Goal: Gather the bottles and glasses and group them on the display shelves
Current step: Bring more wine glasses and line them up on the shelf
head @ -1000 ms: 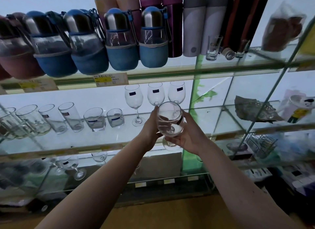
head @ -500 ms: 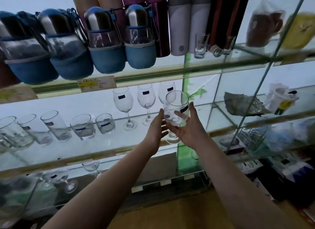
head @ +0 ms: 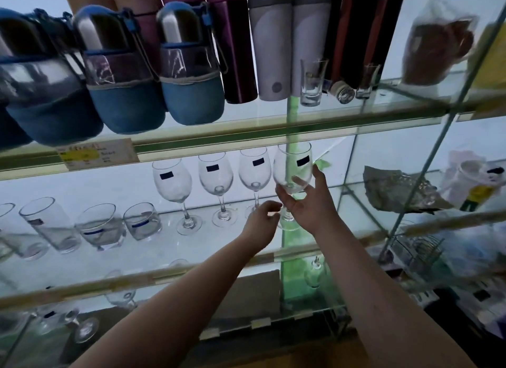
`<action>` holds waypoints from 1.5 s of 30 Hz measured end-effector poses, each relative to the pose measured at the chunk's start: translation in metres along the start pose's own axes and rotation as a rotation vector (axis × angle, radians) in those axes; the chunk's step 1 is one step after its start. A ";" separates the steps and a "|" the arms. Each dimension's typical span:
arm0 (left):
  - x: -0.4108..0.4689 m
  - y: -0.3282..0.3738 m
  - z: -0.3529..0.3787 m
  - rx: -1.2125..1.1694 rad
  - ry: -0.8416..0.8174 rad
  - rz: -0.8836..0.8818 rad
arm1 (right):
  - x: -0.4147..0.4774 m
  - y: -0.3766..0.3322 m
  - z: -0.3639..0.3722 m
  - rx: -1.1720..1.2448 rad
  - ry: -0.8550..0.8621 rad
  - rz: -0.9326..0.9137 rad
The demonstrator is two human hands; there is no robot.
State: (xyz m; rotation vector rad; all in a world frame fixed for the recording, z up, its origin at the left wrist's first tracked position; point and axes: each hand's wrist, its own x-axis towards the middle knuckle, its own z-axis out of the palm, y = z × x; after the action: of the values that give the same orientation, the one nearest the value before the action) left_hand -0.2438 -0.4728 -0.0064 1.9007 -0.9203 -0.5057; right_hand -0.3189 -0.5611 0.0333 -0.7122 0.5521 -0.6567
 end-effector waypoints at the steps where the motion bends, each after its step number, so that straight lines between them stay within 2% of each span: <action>1: 0.003 -0.006 0.004 0.129 -0.018 0.044 | 0.003 0.001 0.000 0.040 -0.034 0.009; 4: 0.017 -0.017 0.019 0.394 -0.104 0.168 | 0.029 0.002 -0.014 -0.039 -0.040 -0.044; 6: 0.026 -0.024 0.025 0.494 -0.138 0.188 | 0.043 0.005 -0.022 -0.099 -0.054 -0.082; 9: 0.038 -0.033 0.033 0.586 -0.142 0.195 | 0.059 0.013 -0.031 -0.507 -0.018 -0.305; 13: 0.045 -0.040 0.040 0.663 -0.171 0.192 | 0.069 0.017 -0.034 -0.618 0.008 -0.347; 16: 0.048 -0.044 0.045 0.710 -0.192 0.171 | 0.078 0.020 -0.034 -0.562 0.000 -0.289; 20: 0.050 -0.044 0.046 0.724 -0.179 0.160 | 0.089 0.025 -0.032 -0.540 -0.045 -0.306; 23: 0.051 -0.044 0.045 0.739 -0.187 0.171 | 0.092 0.023 -0.029 -0.368 -0.066 -0.234; 26: 0.051 -0.045 0.043 0.804 -0.214 0.192 | 0.095 0.023 -0.026 -0.301 -0.052 -0.204; 29: 0.051 -0.047 0.042 0.890 -0.229 0.216 | 0.094 0.023 -0.021 0.019 -0.046 -0.069; 35: 0.053 -0.052 0.040 0.860 -0.239 0.200 | 0.098 0.024 -0.016 0.324 -0.061 0.111; 36: 0.053 -0.052 0.040 0.849 -0.246 0.195 | 0.102 0.026 -0.018 0.337 -0.074 0.138; 38: 0.054 -0.052 0.039 0.841 -0.253 0.192 | 0.096 0.025 -0.019 0.207 -0.013 0.079; 41: 0.055 -0.049 0.038 0.834 -0.262 0.178 | 0.093 0.019 -0.018 0.236 -0.026 0.158; 45: 0.055 -0.045 0.039 0.857 -0.276 0.169 | 0.091 0.018 -0.018 0.265 -0.044 0.173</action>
State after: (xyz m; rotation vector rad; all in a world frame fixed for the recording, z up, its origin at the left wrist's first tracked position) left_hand -0.2176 -0.5242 -0.0627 2.5032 -1.6506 -0.2856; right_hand -0.2634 -0.6220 -0.0128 -0.4240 0.4691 -0.5384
